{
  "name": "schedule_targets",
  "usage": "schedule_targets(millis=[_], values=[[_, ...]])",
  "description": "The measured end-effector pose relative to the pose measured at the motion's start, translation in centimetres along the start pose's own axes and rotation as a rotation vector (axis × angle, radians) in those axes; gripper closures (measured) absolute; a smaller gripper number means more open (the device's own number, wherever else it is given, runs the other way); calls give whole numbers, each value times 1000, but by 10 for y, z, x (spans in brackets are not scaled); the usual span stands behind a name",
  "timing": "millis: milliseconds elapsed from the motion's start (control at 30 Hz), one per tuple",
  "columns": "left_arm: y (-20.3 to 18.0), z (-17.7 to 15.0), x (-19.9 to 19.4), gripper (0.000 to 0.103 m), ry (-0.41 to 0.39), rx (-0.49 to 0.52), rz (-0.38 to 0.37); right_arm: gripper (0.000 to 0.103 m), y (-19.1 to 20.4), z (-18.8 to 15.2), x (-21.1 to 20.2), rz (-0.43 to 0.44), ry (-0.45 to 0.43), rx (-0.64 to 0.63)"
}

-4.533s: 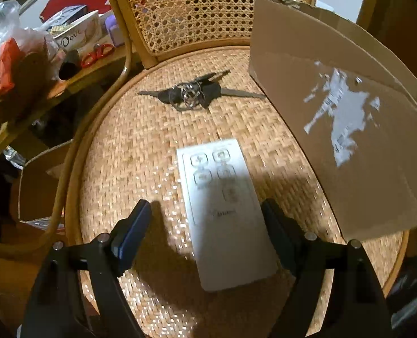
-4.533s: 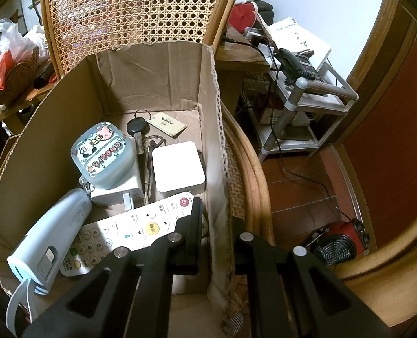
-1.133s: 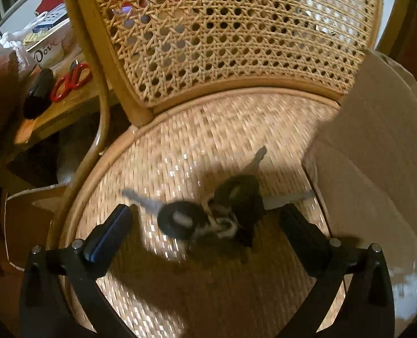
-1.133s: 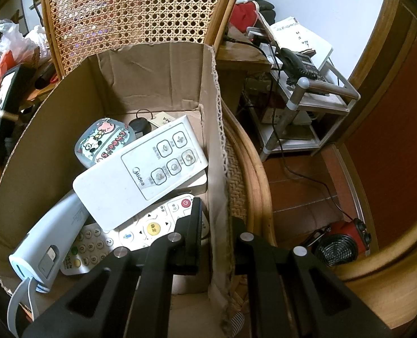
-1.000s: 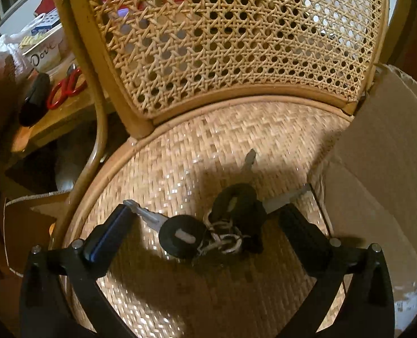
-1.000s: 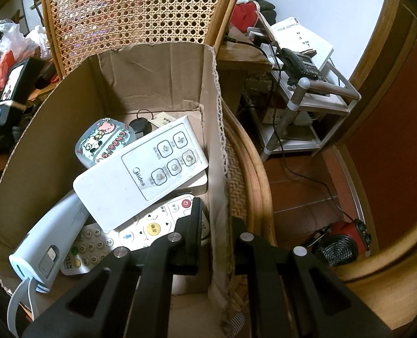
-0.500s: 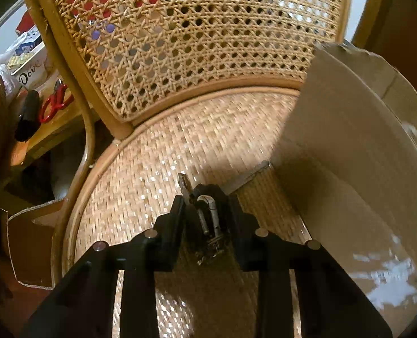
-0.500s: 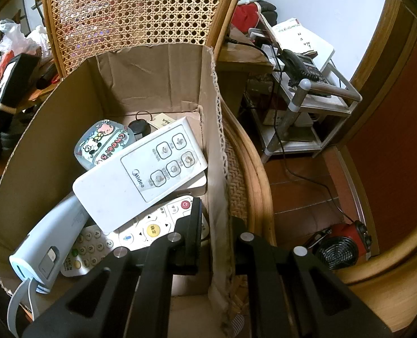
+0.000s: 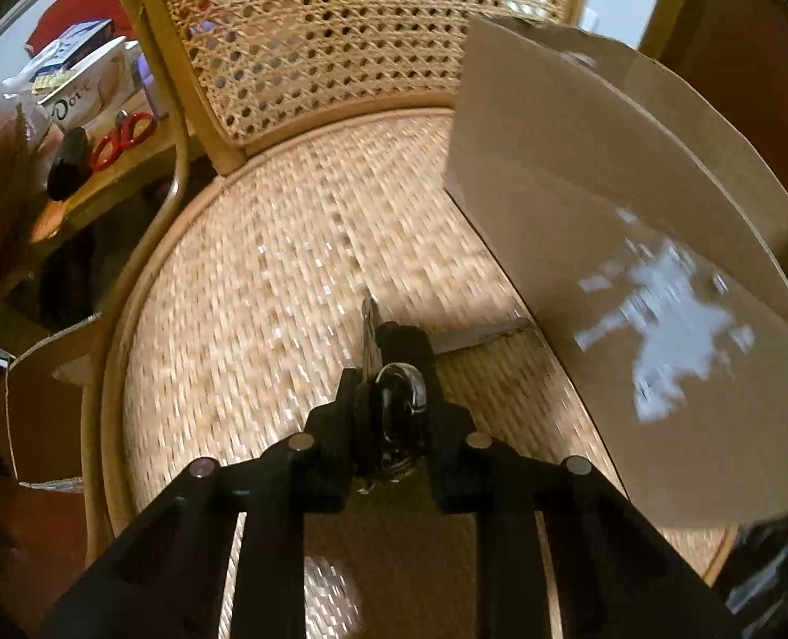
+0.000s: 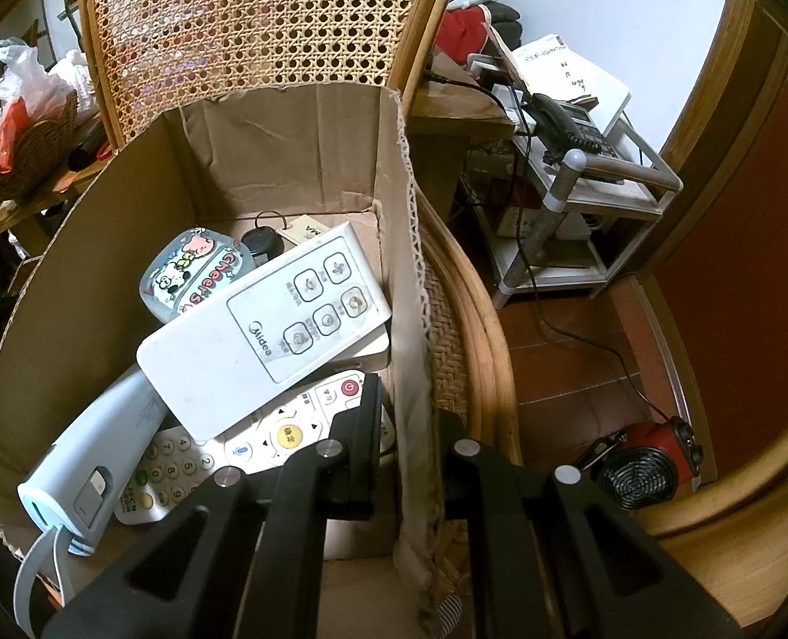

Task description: Organize rigid objects

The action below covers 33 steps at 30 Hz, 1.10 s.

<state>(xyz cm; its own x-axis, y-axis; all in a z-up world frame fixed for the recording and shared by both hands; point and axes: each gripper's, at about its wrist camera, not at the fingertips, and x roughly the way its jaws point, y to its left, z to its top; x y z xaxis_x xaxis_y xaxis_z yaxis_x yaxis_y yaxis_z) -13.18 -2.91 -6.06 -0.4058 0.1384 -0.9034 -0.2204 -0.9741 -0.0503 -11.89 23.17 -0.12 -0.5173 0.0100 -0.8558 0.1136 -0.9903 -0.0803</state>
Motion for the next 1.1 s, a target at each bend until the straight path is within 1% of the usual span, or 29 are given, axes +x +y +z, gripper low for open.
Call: schedule_targets(millis=[167, 300, 433, 500, 567, 700, 800, 900, 967, 1033, 1100], values=[[-2, -10, -23, 84, -16, 5, 3, 90, -1, 2, 0, -1, 0, 2], [-3, -6, -46, 84, -50, 10, 6, 90, -1, 1, 0, 0, 0, 1], [-13, 8, -74, 84, -95, 24, 1, 90, 0, 2, -1, 0, 0, 1], [-20, 17, -89, 90, -132, 27, -12, 90, -1, 1, -1, 0, 0, 1], [-30, 29, -108, 91, -169, 37, -37, 90, -1, 1, -1, 1, 0, 2], [-56, 50, -130, 94, -221, 85, -46, 90, -1, 2, -1, 1, 0, 1], [-75, 62, -139, 94, -237, 117, -58, 90, -2, 1, -1, 1, 0, 2], [-93, 68, -138, 95, -237, 145, -67, 90, -2, 1, -1, 1, -1, 1], [-101, 67, -134, 94, -226, 162, -51, 90, -1, 1, -1, 1, -1, 2], [-99, 64, -127, 91, -215, 154, -26, 90, -1, 1, -1, 1, -1, 2], [-91, 56, -119, 90, -199, 132, -18, 90, -2, 3, 0, 2, -1, 1]])
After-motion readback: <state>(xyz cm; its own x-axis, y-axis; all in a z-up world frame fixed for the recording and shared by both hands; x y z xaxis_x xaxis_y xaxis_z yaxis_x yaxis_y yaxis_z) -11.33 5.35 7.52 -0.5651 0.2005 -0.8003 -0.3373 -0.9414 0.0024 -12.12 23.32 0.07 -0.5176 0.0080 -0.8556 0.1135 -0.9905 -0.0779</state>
